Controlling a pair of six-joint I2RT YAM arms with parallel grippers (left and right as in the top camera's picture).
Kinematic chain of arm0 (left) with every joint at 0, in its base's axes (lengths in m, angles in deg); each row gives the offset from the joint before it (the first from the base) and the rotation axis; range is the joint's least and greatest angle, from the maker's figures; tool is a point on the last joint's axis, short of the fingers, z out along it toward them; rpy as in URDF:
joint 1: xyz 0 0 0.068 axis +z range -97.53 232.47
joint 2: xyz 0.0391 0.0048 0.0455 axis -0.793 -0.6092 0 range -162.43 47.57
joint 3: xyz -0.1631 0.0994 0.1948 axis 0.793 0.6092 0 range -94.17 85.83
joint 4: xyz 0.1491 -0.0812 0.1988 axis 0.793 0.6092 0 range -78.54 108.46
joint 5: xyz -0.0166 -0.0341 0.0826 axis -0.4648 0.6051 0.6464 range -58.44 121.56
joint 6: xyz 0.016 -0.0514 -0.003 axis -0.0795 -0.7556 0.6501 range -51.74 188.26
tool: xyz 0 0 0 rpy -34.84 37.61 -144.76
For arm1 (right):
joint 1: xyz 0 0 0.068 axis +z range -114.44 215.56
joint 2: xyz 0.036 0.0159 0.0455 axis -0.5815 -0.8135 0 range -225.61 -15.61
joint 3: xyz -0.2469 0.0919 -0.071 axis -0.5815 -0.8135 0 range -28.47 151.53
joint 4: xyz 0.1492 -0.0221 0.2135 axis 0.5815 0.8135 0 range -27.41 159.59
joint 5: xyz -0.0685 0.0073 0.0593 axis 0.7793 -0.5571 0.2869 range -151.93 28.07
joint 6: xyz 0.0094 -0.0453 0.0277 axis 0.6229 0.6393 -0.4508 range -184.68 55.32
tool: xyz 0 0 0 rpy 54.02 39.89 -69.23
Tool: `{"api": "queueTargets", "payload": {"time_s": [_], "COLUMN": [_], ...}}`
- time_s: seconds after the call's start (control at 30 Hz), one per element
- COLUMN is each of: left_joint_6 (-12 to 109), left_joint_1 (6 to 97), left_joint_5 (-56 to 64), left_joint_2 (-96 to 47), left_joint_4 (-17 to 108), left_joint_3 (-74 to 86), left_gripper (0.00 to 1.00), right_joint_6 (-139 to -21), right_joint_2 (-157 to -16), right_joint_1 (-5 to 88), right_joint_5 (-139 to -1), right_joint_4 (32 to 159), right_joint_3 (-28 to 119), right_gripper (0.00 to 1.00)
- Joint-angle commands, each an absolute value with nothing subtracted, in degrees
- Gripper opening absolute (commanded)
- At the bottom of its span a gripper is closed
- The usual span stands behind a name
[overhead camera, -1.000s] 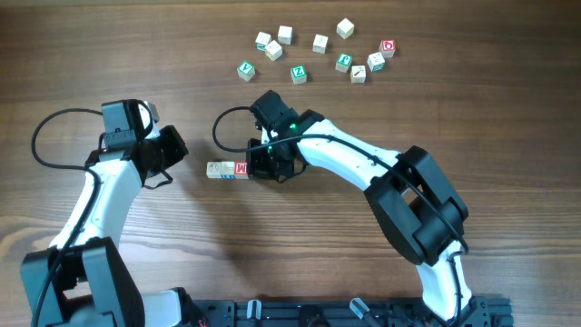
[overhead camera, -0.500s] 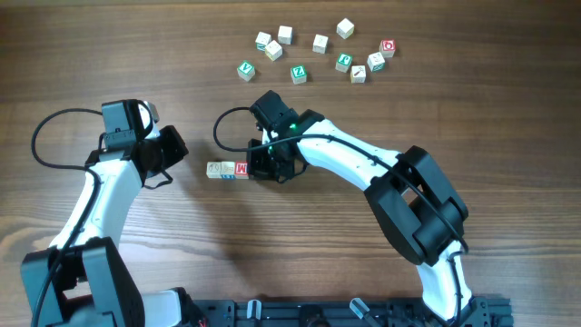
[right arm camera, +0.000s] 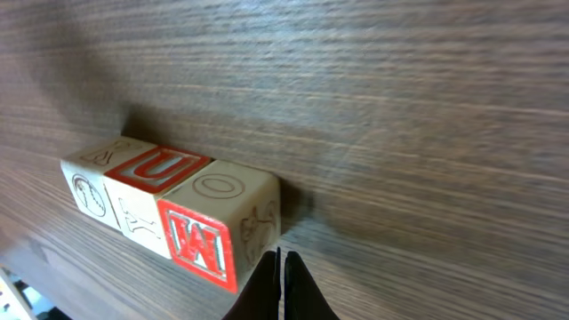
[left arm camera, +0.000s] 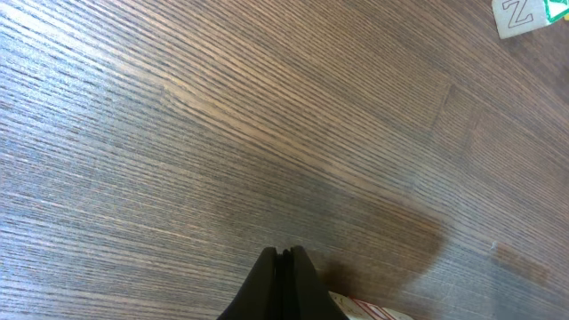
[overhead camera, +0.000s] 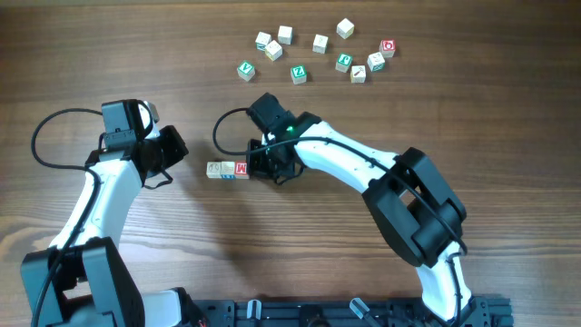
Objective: Form a horizontal line
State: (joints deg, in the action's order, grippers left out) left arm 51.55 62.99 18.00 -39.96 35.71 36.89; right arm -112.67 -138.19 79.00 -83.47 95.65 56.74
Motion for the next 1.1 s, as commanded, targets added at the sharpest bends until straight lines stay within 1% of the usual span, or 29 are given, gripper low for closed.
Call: {"api": "queueTargets", "payload": {"time_s": [0.0, 1.07], "left_joint_6": [51.09, 51.12], "left_joint_1": [63.19, 63.19], "left_joint_5": [17.5, 17.52], "left_joint_2": [-39.15, -39.15], "left_joint_4": [35.75, 35.75], "left_joint_3": [35.88, 35.88], "left_gripper": [0.04, 0.04], "right_joint_6": [-113.3, -112.69], "right_joint_2": [-138.52, -138.52], "right_joint_1": [79.61, 79.63], "right_joint_5": [-81.63, -84.76], "right_joint_4": [95.15, 94.63], "right_joint_3": [56.56, 56.58], "right_gripper": [0.04, 0.04]}}
